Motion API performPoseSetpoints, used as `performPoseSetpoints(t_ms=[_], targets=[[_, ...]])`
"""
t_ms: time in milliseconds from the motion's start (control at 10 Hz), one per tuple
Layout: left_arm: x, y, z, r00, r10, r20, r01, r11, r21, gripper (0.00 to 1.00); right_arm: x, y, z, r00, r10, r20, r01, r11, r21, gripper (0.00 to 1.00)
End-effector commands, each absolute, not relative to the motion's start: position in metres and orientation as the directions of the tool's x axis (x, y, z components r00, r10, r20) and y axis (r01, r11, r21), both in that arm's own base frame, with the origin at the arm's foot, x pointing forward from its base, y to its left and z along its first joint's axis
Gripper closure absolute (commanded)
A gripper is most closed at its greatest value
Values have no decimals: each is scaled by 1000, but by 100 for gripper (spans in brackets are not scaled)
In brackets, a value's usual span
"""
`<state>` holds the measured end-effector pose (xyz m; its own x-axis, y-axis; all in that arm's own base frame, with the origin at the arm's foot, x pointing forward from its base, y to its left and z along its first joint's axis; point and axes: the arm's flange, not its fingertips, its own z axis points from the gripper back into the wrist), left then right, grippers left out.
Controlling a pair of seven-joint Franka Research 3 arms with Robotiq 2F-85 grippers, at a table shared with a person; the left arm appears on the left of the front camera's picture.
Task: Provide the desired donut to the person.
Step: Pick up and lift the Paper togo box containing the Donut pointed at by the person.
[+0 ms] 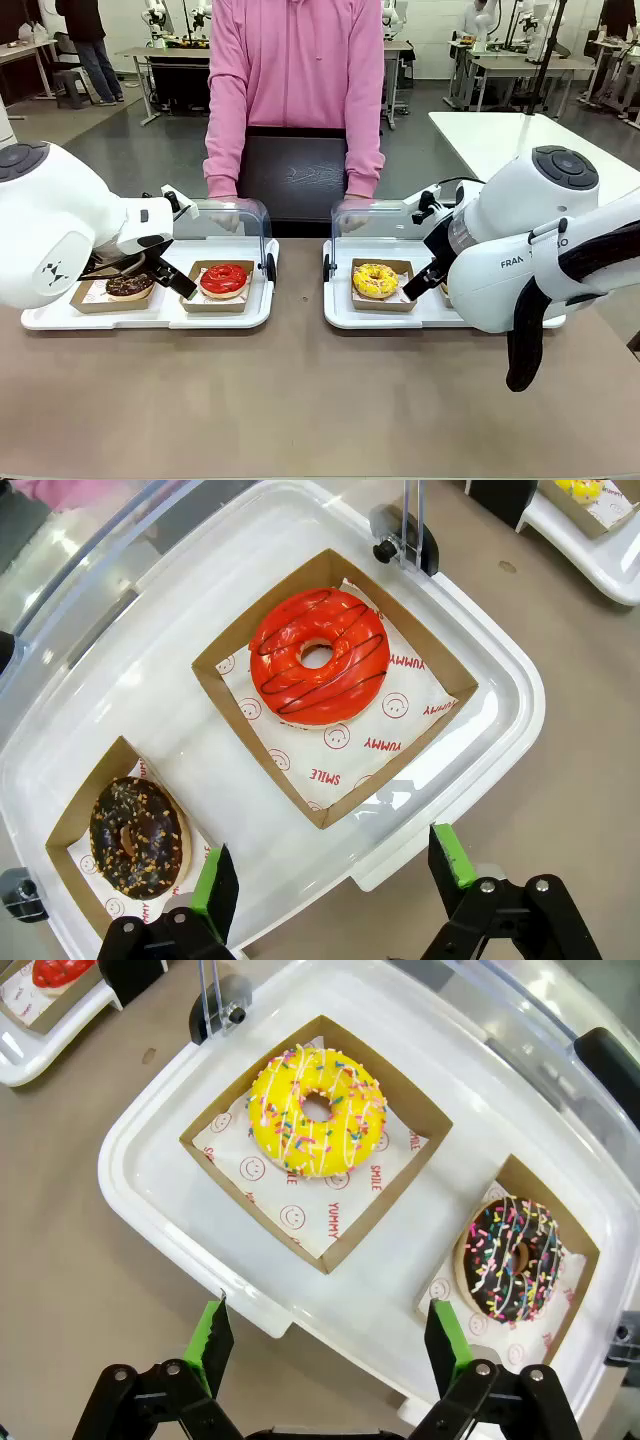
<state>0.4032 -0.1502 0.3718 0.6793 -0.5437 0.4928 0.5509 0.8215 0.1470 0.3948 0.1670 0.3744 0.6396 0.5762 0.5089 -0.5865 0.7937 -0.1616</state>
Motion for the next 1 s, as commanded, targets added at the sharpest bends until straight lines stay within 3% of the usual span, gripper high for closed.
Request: performPoseSetpoints(t_ms=[0,900], targets=[[403,-150,372,679,-544,493,551,821,147,0,395,167,374,640,576,509,-586,794,-162,0],[403,-150,372,679,-544,493,551,821,147,0,395,167,374,640,576,509,-586,794,-162,0]])
